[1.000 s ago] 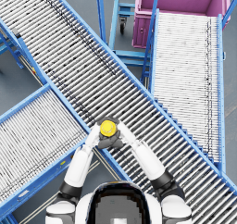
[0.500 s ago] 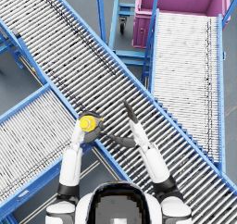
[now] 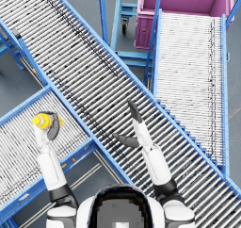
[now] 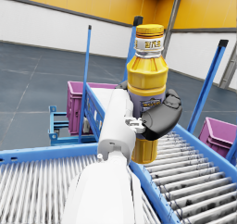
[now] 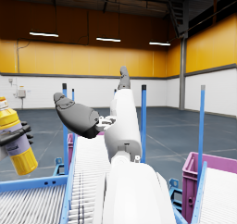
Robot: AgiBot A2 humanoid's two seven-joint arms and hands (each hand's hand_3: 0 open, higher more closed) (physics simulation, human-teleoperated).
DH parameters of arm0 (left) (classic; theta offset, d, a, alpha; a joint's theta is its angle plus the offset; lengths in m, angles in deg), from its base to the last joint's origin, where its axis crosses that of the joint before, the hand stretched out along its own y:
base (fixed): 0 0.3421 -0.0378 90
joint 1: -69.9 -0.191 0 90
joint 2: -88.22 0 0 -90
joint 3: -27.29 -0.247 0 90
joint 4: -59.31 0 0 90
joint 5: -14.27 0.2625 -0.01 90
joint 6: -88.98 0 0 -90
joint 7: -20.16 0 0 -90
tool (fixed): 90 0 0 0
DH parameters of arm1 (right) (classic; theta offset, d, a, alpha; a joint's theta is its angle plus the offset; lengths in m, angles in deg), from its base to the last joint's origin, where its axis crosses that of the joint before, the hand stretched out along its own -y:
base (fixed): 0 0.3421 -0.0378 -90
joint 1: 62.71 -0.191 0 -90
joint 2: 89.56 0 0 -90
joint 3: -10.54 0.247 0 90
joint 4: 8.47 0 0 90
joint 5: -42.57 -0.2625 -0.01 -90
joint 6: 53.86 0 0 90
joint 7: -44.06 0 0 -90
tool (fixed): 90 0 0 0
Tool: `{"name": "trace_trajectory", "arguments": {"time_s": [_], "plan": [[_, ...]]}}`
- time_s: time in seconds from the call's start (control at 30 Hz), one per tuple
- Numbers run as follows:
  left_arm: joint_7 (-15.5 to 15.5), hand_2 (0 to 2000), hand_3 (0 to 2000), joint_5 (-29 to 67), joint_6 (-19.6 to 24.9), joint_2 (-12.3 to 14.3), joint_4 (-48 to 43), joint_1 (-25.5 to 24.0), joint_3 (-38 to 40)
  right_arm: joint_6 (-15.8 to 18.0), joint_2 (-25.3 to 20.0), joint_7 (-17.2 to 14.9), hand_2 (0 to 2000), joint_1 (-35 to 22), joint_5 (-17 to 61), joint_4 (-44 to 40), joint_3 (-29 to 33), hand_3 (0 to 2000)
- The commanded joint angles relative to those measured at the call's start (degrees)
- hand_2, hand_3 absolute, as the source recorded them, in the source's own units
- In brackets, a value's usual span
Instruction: Pick up the oil and place it on the left assembly line, put the cola on the right, and keep Sprite still
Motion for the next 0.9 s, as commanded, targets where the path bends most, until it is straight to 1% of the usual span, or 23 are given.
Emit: {"name": "trace_trajectory", "arguments": {"time_s": [0.03,0.07,0.13,0.2,0.23,0.3,0.33,0.4,0.43,0.5,0.53,0.57,0.6,0.63,0.67,0.7,0.73,0.8,0.83,0.9], "plan": [[0.0,639,1673,0.0,-0.1,-0.8,2.4,1.3,5.5,0.0,-0.8,0.0,0,-1.0,0.0,-0.4,0.0,0],[0.0,0,1347,0.0,-1.6,-0.9,2.8,1.4,6.8,0.0,-0.9,0.0,0,-1.0,0.0,-0.4,0.1,0],[-0.1,0,693,0.0,-3.9,-1.2,2.8,1.5,9.8,0.0,-1.2,0.0,0,-1.1,0.0,-0.3,-0.2,0],[-0.1,0,40,0.0,-5.0,-1.5,2.7,1.8,11.9,0.0,-1.4,0.0,0,-1.0,0.0,-0.3,0.0,0],[-0.1,0,0,0.0,-5.4,-1.8,2.6,2.1,13.2,0.0,-1.4,0.0,0,-0.7,0.0,-0.3,-0.6,0],[-0.1,0,0,0.0,-5.8,-3.4,-0.6,3.0,16.0,0.0,-1.4,0.0,0,-0.5,0.0,-0.1,0.0,0],[-0.1,0,0,0.0,-5.9,-4.3,-0.8,3.5,16.6,0.0,-1.6,0.0,0,-0.5,0.0,-0.1,0.8,0],[-0.2,0,0,-0.1,-6.1,-5.3,-1.4,4.2,17.0,0.0,-1.9,0.0,0,-0.7,0.0,0.1,2.0,0],[-0.2,0,0,-0.1,-6.1,-5.3,-2.5,4.6,16.6,0.0,-2.0,0.0,0,-0.7,0.0,0.2,2.3,0],[-0.2,0,0,-0.1,-6.2,-5.3,-4.3,4.6,13.3,0.0,-2.4,0.0,0,-1.0,0.0,-0.1,3.0,0],[-0.2,0,0,-0.1,-6.2,-5.4,-6.3,4.3,12.0,0.0,0.0,0.0,0,-2.2,0.0,0.0,2.0,0],[-0.2,0,0,-0.1,-6.2,-5.7,-8.5,4.5,10.2,0.0,-2.4,0.0,0,-2.2,0.0,-0.3,5.2,0],[-0.2,0,0,-0.1,-6.2,-5.9,-10.7,4.6,8.5,0.0,0.0,0.0,0,-3.4,0.0,-0.2,5.1,0],[-0.2,0,0,0.0,-6.2,-6.0,-12.3,4.6,6.4,0.0,-2.1,0.0,0,-3.2,0.0,-0.4,7.8,0],[-0.2,0,0,0.0,-6.2,-6.2,-13.3,4.7,4.4,0.0,-2.0,0.0,0,-3.2,0.0,-0.5,8.7,0],[-0.2,0,0,0.0,-6.2,-6.3,-13.5,4.8,2.3,0.0,-2.2,0.0,0,-3.6,0.0,-2.0,10.3,0],[-0.2,0,0,0.0,-6.2,-6.3,-13.7,4.8,0.4,0.0,-2.3,0.0,0,-4.0,0.0,-1.6,11.7,0],[-0.2,0,0,0.0,-6.2,-7.3,-13.6,5.8,-3.3,0.0,-2.4,0.0,0,-4.3,0.0,-1.4,13.8,0],[-0.2,0,0,0.0,-6.2,-7.2,-13.4,6.5,-4.3,0.0,-2.1,0.0,0,-3.0,0.0,-1.4,10.8,0],[-0.2,0,0,0.0,-6.2,-7.6,-13.2,7.6,-6.8,0.0,-2.3,0.0,0,-3.3,0.0,-1.5,12.3,0]]}}
